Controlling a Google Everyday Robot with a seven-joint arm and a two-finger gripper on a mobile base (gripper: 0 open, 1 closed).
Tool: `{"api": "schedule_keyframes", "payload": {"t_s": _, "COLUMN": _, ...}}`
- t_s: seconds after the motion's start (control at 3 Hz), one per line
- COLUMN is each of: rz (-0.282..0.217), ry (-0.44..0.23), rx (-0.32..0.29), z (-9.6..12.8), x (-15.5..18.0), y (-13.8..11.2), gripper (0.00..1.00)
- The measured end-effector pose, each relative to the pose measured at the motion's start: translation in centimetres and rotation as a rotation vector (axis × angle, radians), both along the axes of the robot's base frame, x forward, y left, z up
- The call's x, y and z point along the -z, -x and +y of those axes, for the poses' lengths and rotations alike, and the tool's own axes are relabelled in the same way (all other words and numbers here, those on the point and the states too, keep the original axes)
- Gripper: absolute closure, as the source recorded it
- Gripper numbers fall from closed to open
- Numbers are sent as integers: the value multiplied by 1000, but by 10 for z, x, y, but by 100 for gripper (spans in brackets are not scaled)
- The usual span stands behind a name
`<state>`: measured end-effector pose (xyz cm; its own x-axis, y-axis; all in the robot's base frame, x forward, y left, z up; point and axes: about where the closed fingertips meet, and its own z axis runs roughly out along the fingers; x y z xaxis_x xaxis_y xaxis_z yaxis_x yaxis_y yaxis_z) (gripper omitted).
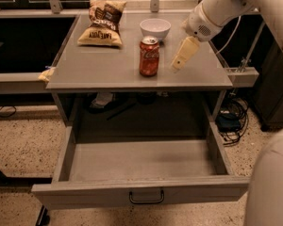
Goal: Place coke can into top drawer
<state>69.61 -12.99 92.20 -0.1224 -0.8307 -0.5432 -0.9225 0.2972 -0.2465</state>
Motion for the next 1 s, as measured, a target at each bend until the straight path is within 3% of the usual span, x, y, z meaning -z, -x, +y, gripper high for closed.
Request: {"api": "schedule_keyframes", "payload": {"t_s": 1.0, "rz": 57, "ry": -80, "rx": -99, "z": 70, "x": 19, "y": -35, "gripper": 0}}
